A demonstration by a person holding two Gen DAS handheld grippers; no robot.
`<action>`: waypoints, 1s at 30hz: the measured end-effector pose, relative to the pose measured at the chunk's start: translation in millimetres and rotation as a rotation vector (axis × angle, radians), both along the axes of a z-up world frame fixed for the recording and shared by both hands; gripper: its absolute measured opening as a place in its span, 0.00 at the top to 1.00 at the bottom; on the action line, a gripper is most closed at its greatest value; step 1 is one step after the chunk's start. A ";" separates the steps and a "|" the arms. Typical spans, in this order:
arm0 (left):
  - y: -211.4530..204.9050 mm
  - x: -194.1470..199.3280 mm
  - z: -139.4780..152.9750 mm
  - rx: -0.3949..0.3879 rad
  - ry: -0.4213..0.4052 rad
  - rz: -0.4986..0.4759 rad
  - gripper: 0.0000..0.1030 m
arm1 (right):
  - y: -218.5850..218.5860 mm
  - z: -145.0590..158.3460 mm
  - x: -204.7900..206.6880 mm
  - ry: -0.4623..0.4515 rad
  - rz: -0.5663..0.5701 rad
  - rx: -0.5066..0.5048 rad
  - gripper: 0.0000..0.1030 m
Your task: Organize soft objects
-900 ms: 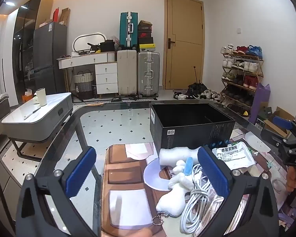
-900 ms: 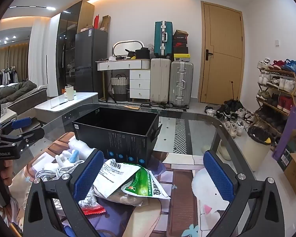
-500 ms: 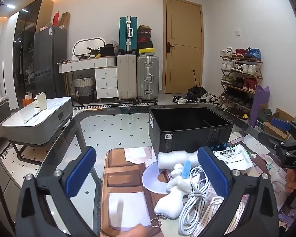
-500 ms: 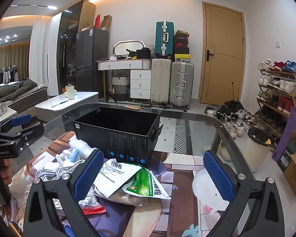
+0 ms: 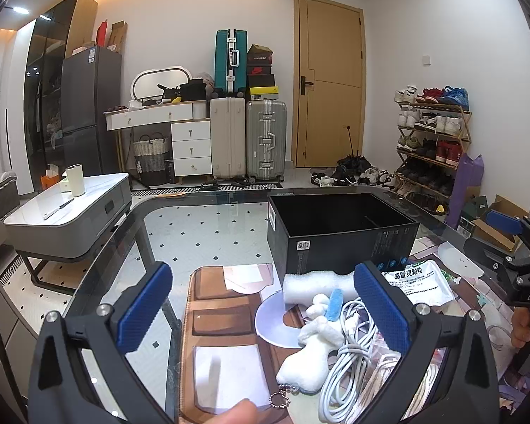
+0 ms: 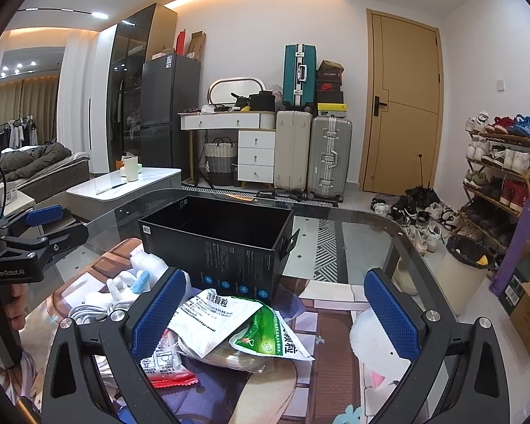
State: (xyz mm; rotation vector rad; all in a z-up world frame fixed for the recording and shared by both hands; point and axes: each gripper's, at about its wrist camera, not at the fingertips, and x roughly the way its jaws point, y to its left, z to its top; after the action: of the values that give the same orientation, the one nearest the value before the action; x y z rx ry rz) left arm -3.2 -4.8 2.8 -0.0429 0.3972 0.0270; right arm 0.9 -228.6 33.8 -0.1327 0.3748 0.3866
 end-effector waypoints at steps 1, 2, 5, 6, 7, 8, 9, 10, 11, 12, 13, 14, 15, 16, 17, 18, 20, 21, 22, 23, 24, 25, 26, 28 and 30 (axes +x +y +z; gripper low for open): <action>0.6 -0.1 -0.2 -0.002 0.001 0.000 0.00 | 0.0 -0.1 0.5 0.001 -0.001 0.003 0.00; 0.6 0.0 -0.3 -0.002 0.001 0.001 0.00 | -1.8 0.5 0.2 0.002 -0.003 0.007 0.00; 1.8 -0.3 0.3 -0.006 0.004 0.004 0.00 | -4.9 1.3 1.0 0.011 -0.008 0.018 0.00; 2.1 -0.3 0.3 -0.006 0.004 0.005 0.00 | -5.6 1.1 1.4 0.012 -0.008 0.021 0.00; 2.2 -0.4 0.3 -0.006 0.004 0.005 0.00 | -6.2 0.5 2.2 0.014 -0.009 0.024 0.00; 2.2 -0.5 0.1 -0.005 0.004 0.006 0.00 | -6.6 0.4 2.5 0.016 -0.011 0.026 0.00; 2.4 -0.1 0.3 -0.005 0.004 0.006 0.00 | -7.6 1.1 3.1 0.017 -0.011 0.027 0.00; 2.5 -0.1 0.4 -0.005 0.004 0.006 0.00 | -8.0 0.7 3.2 0.018 -0.012 0.027 0.00; 2.6 0.0 0.1 -0.004 0.004 0.007 0.00 | -8.1 0.7 3.2 0.018 -0.012 0.027 0.00; 2.1 0.4 0.2 -0.003 0.005 0.008 0.00 | -8.1 0.7 3.3 0.017 -0.012 0.026 0.00; 1.9 0.5 0.2 -0.001 0.006 0.009 0.00 | -8.2 0.8 3.4 0.017 -0.011 0.026 0.00; 1.7 0.4 0.0 0.001 0.005 0.008 0.00 | -8.3 0.7 3.5 0.017 -0.011 0.025 0.00; 1.7 0.3 0.0 0.002 0.004 0.008 0.00 | -8.6 0.6 3.7 0.018 -0.010 0.023 0.00; 1.2 0.0 -0.1 0.003 0.004 0.008 0.00 | -8.7 0.3 4.2 0.018 -0.009 0.022 0.00; 1.1 0.0 -0.2 0.003 0.004 0.007 0.00 | -9.0 0.0 4.5 0.018 -0.009 0.020 0.00; 0.6 0.0 0.0 0.004 0.003 0.007 0.00 | -8.8 -0.1 4.3 0.018 -0.009 0.021 0.00; 0.6 0.1 0.0 0.003 0.004 0.008 0.00 | -9.3 -0.2 4.9 0.019 -0.007 0.022 0.00; 0.5 0.0 -0.1 0.003 0.004 0.007 0.00 | -8.2 -0.3 4.3 0.018 -0.010 0.021 0.00; 0.5 0.0 -0.1 0.003 0.004 0.007 0.00 | -8.2 -0.4 4.3 0.019 -0.009 0.021 0.00; 0.5 -0.1 -0.2 0.003 0.004 0.007 0.00 | -8.2 -0.5 4.3 0.019 -0.010 0.021 0.00; 0.4 -0.1 -0.2 0.003 0.004 0.006 0.00 | -8.2 -0.6 4.3 0.019 -0.010 0.021 0.00; 0.4 -0.1 -0.2 0.004 0.004 0.006 0.00 | -7.8 -0.6 4.0 0.018 -0.009 0.020 0.00; 0.4 -0.1 -0.3 0.004 0.004 0.007 0.00 | -7.5 -0.8 4.4 0.018 -0.009 0.019 0.00; 0.5 -0.1 -0.2 0.004 0.003 0.007 0.00 | -6.7 -1.3 5.1 0.019 -0.007 0.019 0.00; 0.5 -0.1 -0.2 0.003 0.003 0.006 0.00 | -6.8 -1.3 5.1 0.018 -0.007 0.019 0.00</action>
State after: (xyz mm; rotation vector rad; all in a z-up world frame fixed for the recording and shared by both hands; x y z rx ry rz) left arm -3.4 -4.3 2.5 -0.0412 0.3998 0.0340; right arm 6.0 -235.4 32.6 -0.1090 0.3895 0.3846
